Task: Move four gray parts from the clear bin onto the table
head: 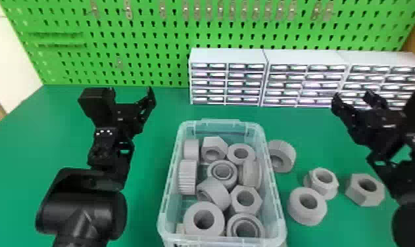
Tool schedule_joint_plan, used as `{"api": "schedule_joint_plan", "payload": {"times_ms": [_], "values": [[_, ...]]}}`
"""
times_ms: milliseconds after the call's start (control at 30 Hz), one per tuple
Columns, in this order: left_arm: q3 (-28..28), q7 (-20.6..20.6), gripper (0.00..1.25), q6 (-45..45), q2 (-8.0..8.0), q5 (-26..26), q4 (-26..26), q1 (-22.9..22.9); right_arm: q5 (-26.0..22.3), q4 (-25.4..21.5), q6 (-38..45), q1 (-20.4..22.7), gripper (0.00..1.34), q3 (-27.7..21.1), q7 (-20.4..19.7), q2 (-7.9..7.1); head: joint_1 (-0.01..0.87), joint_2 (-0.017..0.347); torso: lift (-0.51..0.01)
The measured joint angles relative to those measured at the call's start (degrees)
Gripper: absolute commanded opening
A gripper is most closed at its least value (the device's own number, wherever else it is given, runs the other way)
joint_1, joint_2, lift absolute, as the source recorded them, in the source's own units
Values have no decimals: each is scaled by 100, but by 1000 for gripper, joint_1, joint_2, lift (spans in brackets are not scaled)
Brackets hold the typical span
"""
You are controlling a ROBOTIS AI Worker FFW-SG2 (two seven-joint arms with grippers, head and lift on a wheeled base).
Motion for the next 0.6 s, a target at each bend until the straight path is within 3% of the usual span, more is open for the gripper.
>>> {"api": "schedule_joint_plan", "payload": {"times_ms": [600], "values": [[74,5,960,10,-12,36,0,-18,87,41,-71,43,821,-256,-2,64,693,72,-52]]}}
